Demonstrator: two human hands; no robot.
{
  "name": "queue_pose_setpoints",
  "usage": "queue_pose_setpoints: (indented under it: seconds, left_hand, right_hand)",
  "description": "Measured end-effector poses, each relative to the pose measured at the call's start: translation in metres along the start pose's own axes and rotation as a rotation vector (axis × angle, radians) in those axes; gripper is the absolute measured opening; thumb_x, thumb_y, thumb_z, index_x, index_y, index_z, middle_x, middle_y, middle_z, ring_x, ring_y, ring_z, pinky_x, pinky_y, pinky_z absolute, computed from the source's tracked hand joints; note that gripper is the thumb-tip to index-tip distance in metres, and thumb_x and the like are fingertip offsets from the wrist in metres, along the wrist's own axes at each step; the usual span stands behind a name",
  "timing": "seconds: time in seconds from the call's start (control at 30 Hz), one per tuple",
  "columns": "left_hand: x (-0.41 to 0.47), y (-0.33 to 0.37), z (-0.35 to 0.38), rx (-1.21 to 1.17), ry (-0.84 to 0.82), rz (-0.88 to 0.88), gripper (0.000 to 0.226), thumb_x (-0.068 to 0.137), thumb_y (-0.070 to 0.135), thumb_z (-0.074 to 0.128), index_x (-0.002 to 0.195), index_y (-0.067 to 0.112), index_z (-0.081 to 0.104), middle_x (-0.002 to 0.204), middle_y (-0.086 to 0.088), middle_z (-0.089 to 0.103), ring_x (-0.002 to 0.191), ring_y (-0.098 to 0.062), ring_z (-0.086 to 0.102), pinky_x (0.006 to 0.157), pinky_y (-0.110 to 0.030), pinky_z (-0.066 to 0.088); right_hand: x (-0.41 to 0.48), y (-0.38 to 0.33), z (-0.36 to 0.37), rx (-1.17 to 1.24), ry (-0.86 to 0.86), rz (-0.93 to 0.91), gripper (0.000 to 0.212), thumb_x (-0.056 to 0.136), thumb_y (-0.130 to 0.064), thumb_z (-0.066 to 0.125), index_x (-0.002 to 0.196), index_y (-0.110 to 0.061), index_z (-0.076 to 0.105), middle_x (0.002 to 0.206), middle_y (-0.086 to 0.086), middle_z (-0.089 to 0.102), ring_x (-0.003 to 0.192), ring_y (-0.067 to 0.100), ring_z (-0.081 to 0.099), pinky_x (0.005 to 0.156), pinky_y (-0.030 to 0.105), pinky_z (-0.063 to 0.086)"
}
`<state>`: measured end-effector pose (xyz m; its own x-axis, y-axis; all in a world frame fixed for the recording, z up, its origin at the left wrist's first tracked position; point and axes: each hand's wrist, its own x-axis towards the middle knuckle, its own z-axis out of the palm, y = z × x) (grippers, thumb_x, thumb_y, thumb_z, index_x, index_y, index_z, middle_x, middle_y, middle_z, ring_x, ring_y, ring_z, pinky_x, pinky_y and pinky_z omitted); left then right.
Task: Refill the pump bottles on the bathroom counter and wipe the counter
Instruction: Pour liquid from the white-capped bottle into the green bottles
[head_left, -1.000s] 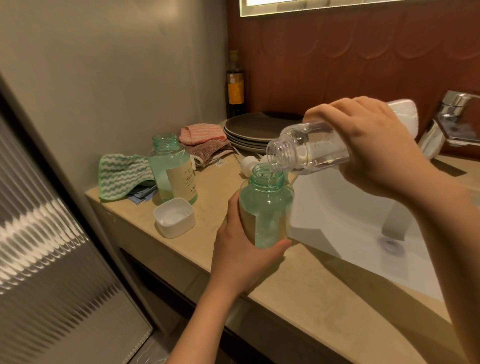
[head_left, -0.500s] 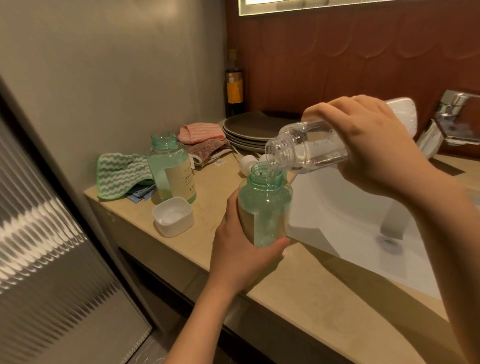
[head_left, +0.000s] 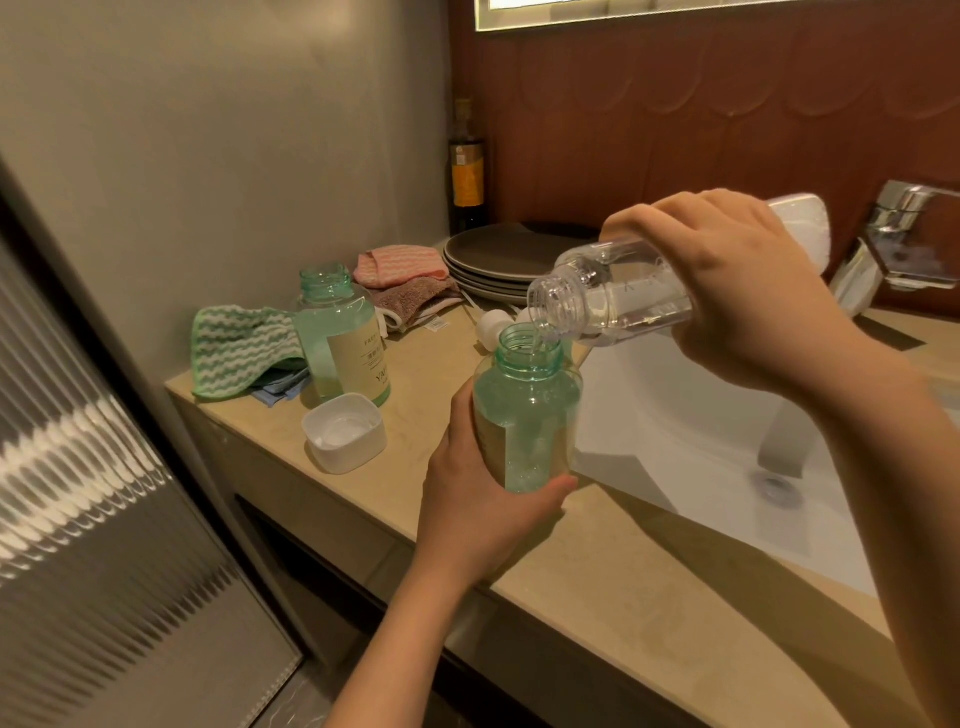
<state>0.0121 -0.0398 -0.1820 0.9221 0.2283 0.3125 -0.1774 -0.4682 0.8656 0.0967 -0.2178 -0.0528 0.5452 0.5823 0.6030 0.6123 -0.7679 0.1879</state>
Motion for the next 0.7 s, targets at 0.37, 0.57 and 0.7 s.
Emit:
queue_pose_setpoints:
  seconds: [0.37, 0.57, 0.7]
  left_hand:
    - [-0.0002, -0.0004, 0.0000, -0.007, 0.000, -0.002, 0.093, 0.047, 0.057, 0.074, 0.127, 0.052, 0.026, 0.121, 0.025, 0.050, 0.112, -0.002, 0.051, 0.095, -0.036, 0.049]
    - [0.0003, -0.0015, -0.0001, 0.001, 0.001, 0.005, 0.093, 0.050, 0.052, 0.078, 0.126, 0.053, 0.026, 0.120, 0.026, 0.050, 0.111, -0.001, 0.051, 0.095, -0.034, 0.049]
    - [0.0004, -0.0017, -0.0004, 0.003, -0.001, 0.013, 0.091, 0.051, 0.050, 0.079, 0.126, 0.052, 0.026, 0.119, 0.028, 0.049, 0.110, 0.001, 0.050, 0.094, -0.032, 0.050]
  right_hand:
    - [0.0000, -0.0013, 0.0001, 0.004, 0.010, -0.001, 0.072, 0.065, 0.014, 0.068, 0.126, -0.018, 0.048, 0.114, 0.012, 0.056, 0.104, 0.032, 0.047, 0.090, 0.041, 0.038]
    - [0.0000, -0.0015, -0.0008, 0.007, 0.007, -0.002, 0.073, 0.065, 0.013, 0.067, 0.128, -0.018, 0.047, 0.116, 0.012, 0.056, 0.106, 0.032, 0.047, 0.092, 0.042, 0.037]
    - [-0.0001, -0.0011, -0.0011, 0.005, 0.005, -0.004, 0.072, 0.065, 0.012, 0.068, 0.127, -0.018, 0.047, 0.115, 0.011, 0.056, 0.104, 0.032, 0.047, 0.091, 0.042, 0.037]
